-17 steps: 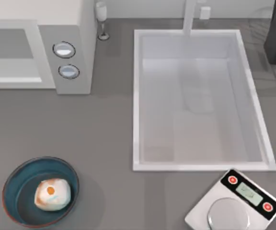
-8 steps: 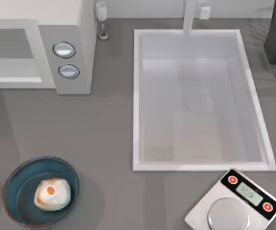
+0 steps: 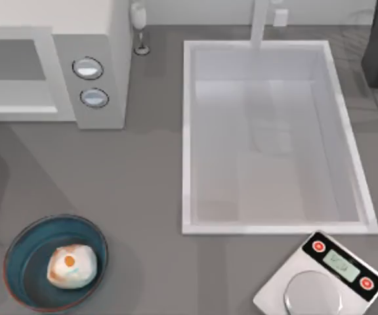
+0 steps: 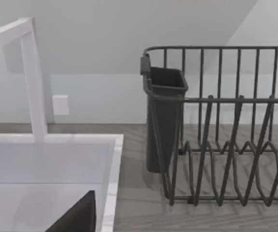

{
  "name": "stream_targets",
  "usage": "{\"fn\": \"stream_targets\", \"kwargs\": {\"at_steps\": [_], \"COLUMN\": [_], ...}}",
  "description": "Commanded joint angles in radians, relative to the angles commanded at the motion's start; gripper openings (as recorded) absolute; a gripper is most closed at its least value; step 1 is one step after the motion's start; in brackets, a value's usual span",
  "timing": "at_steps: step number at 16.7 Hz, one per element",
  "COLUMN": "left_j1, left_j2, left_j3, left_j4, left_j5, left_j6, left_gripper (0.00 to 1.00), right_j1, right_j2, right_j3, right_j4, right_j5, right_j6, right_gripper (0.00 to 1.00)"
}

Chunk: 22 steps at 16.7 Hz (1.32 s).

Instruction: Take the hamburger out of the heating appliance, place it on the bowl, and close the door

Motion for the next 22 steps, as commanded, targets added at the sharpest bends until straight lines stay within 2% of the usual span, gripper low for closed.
{"fn": "stream_targets", "kwargs": {"at_steps": [6, 12, 14, 16, 22], "left_j1": [-0.240, -0.263, -0.299, -0.373, -0.698], "left_j2": [-0.249, -0.270, -0.285, -0.314, -0.437], "left_j3": [-0.216, -0.239, -0.249, -0.267, -0.343], "left_j4": [0.080, 0.089, 0.090, 0.094, 0.107], "left_j5": [-0.134, -0.149, -0.177, -0.229, -0.433], "left_j6": [-0.223, -0.249, -0.281, -0.339, -0.572], "left_gripper": [0.00, 0.00, 0.00, 0.00, 0.00], "right_j1": [0.000, 0.000, 0.000, 0.000, 0.000], "right_j2": [0.000, 0.000, 0.000, 0.000, 0.000], "right_j3": [0.000, 0.000, 0.000, 0.000, 0.000], "right_j4": [0.000, 0.000, 0.000, 0.000, 0.000], "right_j5": [0.000, 0.000, 0.000, 0.000, 0.000], "right_j6": [0.000, 0.000, 0.000, 0.000, 0.000], "right_gripper": [1.00, 1.00, 1.00, 1.00, 1.00]}}
